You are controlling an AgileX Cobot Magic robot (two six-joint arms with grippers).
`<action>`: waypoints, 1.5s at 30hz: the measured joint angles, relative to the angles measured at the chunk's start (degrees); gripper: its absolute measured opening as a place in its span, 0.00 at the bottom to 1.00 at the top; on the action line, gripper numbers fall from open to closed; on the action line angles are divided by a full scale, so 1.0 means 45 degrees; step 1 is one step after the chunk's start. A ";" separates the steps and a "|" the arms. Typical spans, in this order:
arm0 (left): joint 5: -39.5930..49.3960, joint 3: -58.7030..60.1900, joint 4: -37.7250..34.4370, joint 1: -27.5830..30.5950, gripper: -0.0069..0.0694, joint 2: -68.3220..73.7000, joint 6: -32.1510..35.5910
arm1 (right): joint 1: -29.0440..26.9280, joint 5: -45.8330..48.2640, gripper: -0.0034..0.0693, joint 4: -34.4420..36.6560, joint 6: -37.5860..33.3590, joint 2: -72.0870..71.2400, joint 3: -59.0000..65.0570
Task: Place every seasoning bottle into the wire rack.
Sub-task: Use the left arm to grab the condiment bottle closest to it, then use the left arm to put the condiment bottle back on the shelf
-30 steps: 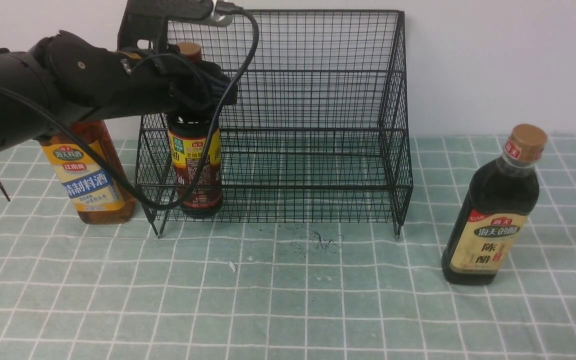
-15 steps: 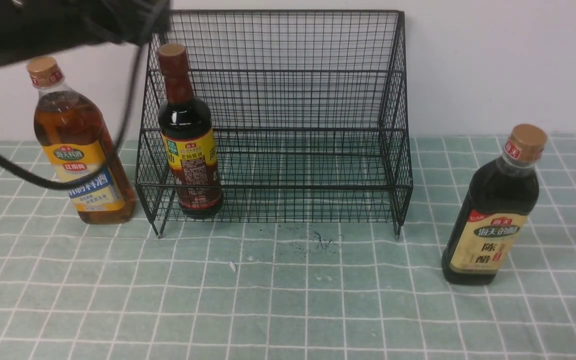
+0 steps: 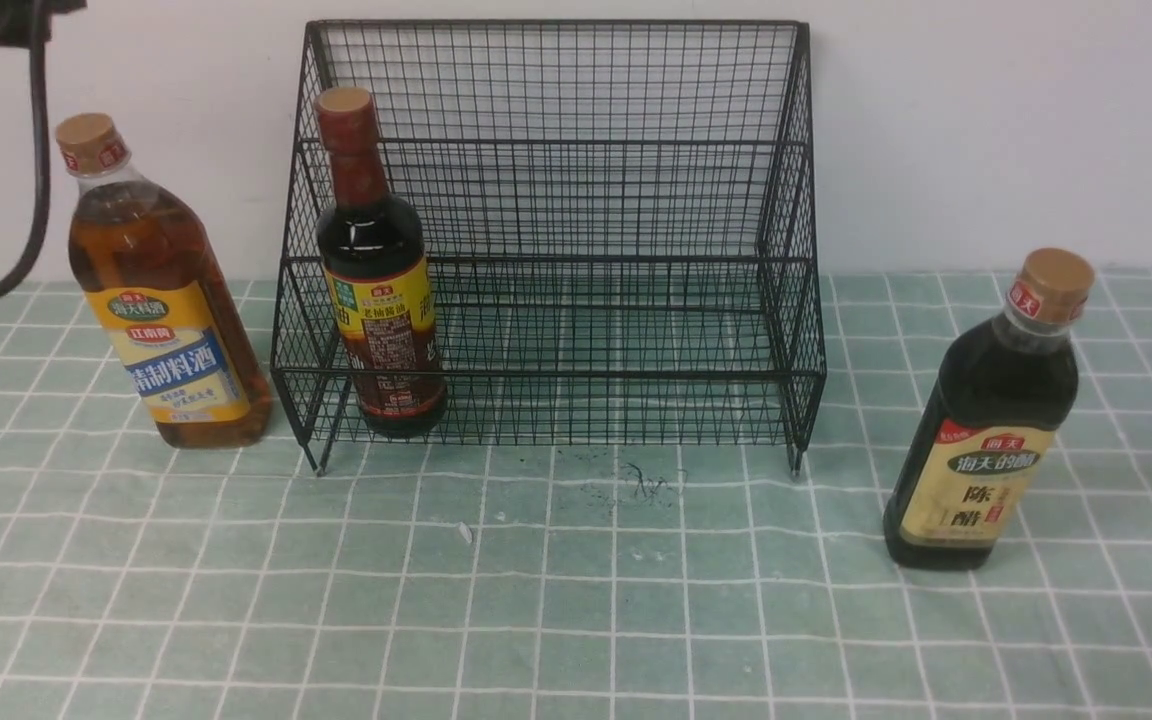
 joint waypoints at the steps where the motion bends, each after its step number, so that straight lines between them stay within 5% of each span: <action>1: 0.0006 0.0000 0.0000 0.0000 0.68 0.0082 0.0000 | 0.0000 0.0000 0.03 0.0000 0.0000 0.0000 0.0000; 24: 0.0579 0.0000 -0.0013 0.0000 0.67 0.2944 0.0032 | 0.0000 0.0010 0.03 0.0000 -0.0063 0.0000 0.0000; 27: 0.0574 -0.0024 0.0017 0.0000 0.62 0.3192 0.0063 | 0.0000 0.0010 0.03 0.0000 -0.0152 0.0000 0.0000; 29: 0.0482 -0.0122 -0.0016 0.0024 0.49 0.3211 0.0063 | 0.0000 0.0010 0.03 0.0000 -0.0152 0.0000 0.0000; 45: 0.2038 -0.1869 0.0299 0.0013 0.49 0.1473 0.0638 | 0.0000 0.0010 0.03 0.0000 -0.0152 0.0000 0.0000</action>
